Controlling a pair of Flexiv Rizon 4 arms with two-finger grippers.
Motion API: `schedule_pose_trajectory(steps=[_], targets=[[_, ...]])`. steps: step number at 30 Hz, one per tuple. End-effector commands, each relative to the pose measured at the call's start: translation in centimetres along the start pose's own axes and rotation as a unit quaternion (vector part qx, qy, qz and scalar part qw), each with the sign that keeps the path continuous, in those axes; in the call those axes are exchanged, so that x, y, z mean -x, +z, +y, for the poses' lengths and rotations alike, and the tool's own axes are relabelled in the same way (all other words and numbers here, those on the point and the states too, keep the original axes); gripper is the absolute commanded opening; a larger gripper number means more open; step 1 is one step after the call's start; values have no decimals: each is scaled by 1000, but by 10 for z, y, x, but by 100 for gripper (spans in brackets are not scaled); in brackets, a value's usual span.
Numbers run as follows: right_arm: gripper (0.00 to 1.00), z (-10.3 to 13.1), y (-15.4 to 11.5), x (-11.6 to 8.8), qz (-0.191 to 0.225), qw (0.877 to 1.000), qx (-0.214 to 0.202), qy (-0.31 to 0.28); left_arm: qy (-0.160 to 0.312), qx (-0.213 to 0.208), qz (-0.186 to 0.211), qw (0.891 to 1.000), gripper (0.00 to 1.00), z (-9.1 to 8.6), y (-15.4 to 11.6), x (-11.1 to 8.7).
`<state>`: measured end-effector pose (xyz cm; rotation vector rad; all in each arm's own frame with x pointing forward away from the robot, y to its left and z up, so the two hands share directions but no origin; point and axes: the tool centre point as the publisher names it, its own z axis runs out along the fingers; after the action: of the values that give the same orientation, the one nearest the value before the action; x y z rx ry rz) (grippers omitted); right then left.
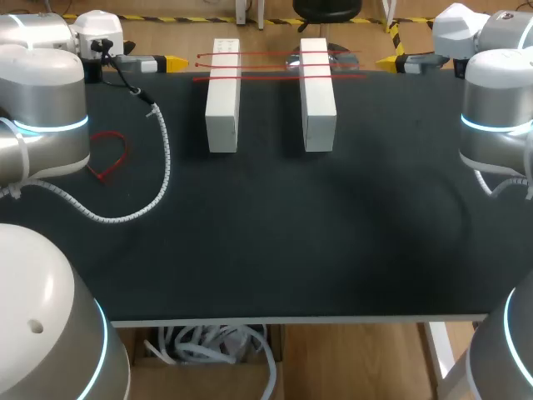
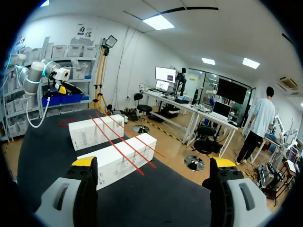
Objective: Grab the tape and strap the tape.
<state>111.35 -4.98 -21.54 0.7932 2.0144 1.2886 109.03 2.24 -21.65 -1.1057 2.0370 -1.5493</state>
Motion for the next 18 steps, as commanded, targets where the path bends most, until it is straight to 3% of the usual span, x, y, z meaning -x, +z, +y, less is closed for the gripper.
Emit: schedule_pose_trajectory(steps=[1,16,18], targets=[[100,0,0,0,0,1000,0,0,0,-3,-1,1000,100,1,1,0],[100,0,0,0,0,1000,0,0,0,-3,-1,1000,100,1,1,0],[100,0,0,0,0,1000,0,0,31,-1,1,1000,100,3,1,-1]])
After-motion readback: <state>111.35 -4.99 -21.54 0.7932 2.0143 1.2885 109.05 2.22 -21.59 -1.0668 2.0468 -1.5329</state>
